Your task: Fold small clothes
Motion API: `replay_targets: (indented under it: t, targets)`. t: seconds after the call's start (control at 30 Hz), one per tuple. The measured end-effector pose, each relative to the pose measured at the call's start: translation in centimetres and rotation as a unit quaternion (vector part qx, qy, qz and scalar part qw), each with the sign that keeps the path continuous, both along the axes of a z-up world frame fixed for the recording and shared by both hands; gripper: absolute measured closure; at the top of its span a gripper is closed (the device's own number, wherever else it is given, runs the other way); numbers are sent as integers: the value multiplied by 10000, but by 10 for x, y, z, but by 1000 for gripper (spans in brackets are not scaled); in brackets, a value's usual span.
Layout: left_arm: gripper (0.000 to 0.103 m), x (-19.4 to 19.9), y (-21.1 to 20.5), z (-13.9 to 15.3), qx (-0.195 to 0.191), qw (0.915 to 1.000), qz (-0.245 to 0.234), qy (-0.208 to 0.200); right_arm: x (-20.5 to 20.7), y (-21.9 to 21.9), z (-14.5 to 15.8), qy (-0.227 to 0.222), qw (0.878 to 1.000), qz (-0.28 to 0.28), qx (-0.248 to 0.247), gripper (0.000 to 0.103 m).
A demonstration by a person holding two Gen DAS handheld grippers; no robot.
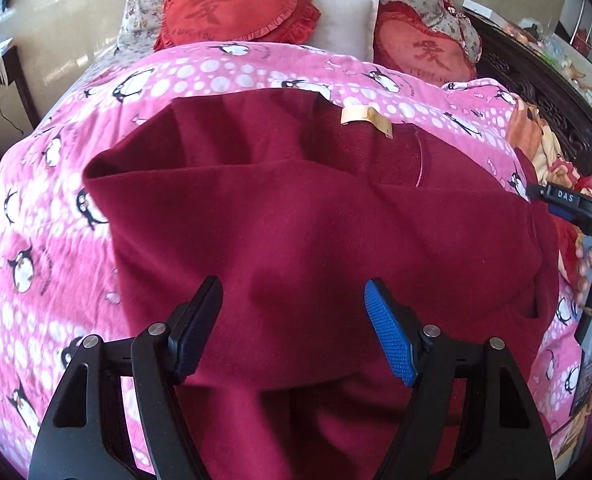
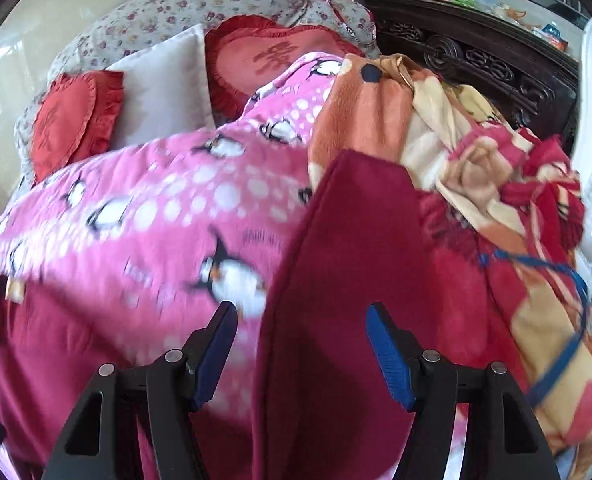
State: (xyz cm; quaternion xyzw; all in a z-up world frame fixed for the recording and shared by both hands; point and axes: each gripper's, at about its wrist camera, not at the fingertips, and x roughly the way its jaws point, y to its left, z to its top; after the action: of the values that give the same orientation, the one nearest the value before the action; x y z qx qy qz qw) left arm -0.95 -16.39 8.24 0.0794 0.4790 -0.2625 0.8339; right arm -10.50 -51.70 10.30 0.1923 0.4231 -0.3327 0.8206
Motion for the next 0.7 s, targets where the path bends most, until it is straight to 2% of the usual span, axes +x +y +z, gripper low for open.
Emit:
replay_targets:
  t: [0.07,0.13,0.17,0.23,0.3,0.4,0.5,0.6,0.7]
  targets:
    - [29,4,-3,-3,-8,10000,1,49,5,-14,-9,16,9999,-28,161,39]
    - [29,6,-3,-5,-8,9999,-3,100,4,-24,-17,-70,9989,115,444,57]
    - [29,8,-3,-6,-6,9999,-2,123,0,-26,-17,-205,9984,171,505,60]
    - [29,9,1,-9,-2,9999,26,154,-8,-28,-12,-279,9980,236,517,84]
    - [29,11,6,-9,-41,9997,86,226,-16,-26,-3,-374,9975,265,545,95]
    - [29,12,21,-2,-247,9991,229,271,-33,-17,20,-720,9952,378,547,96]
    - [29,14,39,11,-396,9984,372,176,-47,7,56,-1332,9863,769,598,96]
    - [29,18,60,25,-597,9966,564,89,-47,55,98,-1780,9724,1460,367,96]
    - [29,23,80,36,-819,9935,791,51,-30,105,121,-2087,9524,2193,366,96]
